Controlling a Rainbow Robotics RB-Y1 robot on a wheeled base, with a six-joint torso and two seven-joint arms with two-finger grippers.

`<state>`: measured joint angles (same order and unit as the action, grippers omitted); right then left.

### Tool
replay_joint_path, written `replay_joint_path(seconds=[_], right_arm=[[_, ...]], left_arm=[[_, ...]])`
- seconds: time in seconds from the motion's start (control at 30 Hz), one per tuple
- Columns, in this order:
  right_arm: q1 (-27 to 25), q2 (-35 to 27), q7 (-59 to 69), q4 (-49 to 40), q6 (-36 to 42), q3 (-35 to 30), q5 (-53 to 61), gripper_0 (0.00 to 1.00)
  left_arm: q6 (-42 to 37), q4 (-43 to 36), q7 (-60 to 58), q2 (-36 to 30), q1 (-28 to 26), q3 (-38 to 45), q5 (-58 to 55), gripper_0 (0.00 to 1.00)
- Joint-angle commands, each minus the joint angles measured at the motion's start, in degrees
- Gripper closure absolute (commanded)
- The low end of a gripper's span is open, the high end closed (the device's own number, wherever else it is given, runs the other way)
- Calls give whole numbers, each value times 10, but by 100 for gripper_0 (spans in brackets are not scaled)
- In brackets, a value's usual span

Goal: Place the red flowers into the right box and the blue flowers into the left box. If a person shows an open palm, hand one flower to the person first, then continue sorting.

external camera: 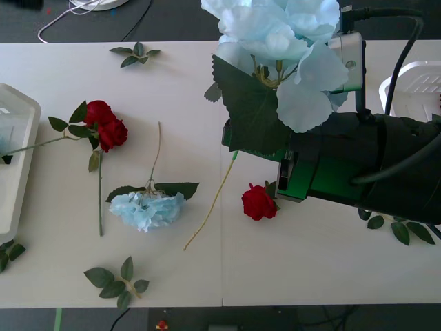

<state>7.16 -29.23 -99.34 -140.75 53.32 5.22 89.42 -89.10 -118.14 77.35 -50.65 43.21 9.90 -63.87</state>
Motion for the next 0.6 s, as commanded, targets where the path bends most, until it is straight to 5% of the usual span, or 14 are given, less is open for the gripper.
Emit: replay_joint_path(seconds=[0.03,0.23,0.6], right_arm=[[16,15,-33,-6,-8,11,8,100],[16,18,-37,-6,-8,13,8,100],[16,19,-38,-6,-8,15,8,100]], left_arm=[[-107,-75,138,49,-2,68,-52,0],[-202,-123,194,92,-1,106,-118,0],[-209,-90,200,172,22,111,-249,0]])
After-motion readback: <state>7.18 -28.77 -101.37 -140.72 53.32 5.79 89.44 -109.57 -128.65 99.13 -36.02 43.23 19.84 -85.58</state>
